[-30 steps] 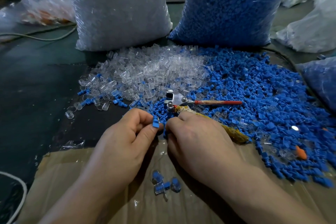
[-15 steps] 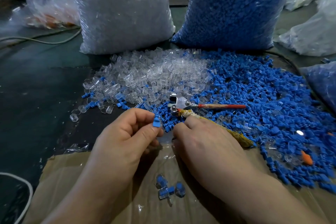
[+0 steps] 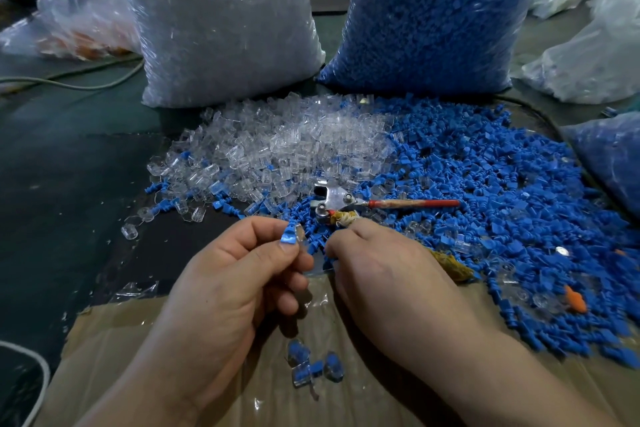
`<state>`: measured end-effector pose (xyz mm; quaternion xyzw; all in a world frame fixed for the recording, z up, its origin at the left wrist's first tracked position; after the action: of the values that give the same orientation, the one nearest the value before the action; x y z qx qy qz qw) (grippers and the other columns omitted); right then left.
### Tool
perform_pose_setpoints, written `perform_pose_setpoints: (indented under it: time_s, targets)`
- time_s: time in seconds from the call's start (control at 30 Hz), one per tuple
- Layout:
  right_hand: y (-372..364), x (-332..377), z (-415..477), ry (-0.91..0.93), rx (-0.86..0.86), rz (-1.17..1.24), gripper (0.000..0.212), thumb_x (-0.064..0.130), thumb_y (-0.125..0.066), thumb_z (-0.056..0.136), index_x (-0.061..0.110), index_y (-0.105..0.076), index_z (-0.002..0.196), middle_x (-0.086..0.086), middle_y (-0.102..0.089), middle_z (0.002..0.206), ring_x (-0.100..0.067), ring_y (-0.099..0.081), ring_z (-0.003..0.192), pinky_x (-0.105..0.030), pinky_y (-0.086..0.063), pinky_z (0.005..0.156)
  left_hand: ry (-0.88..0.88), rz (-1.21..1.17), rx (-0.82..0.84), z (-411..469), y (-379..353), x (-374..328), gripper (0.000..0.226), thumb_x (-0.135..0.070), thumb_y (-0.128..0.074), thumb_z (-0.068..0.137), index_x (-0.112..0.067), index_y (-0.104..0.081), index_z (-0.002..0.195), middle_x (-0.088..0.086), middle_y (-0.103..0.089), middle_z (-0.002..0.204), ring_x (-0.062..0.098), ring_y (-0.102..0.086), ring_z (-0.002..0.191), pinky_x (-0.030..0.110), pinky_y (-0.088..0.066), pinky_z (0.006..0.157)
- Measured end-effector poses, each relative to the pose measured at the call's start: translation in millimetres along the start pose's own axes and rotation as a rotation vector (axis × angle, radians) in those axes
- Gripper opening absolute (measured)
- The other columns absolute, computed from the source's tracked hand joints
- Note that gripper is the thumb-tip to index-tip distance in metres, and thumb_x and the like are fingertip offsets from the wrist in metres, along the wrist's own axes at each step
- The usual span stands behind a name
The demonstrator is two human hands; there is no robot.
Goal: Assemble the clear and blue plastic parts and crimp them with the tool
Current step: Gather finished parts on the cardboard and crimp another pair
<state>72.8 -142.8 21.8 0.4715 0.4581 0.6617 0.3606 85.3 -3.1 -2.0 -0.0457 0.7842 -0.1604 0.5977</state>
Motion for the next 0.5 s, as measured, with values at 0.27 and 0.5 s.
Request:
perform_pose_setpoints:
  time_s: [0.27,0.5]
  targets:
    - [10.9,-3.4,1.5,-0.039,-0.187,0.333,0.009,0.032,-0.043,0.099,0.030,-0.052,0.100,0.014,-0.050,0.101,-0.011,-0.052,0.088,-0.039,-0.045,0.077,-0.002,0.076,0.006,-3.8,-3.3,0.4,0.017,-0.026,-0.068,0.062,-0.024,-0.076,0.077,0.009,-0.071,0.071,0.014,-0.062,0.057,0.020,-0.047,0.045]
    - [7.8,0.9,4.8,-0.011,-0.167,0.383,0.008,0.032,-0.041,0.100,0.032,-0.049,0.099,0.017,-0.050,0.098,-0.005,-0.049,0.088,-0.026,-0.039,0.074,0.000,0.034,0.026,-0.9,-4.4,0.0,0.018,-0.026,-0.070,0.064,-0.022,-0.077,0.080,0.010,-0.070,0.073,0.014,-0.061,0.056,0.020,-0.047,0.044]
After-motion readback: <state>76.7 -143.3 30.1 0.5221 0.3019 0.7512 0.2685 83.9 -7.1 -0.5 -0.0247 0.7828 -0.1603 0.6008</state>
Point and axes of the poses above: each hand's wrist, its own z-axis towards the middle knuckle, its own y-axis out of the back of the hand, x = y × z, the point moved 6 cm from there along z, towards the middle knuckle
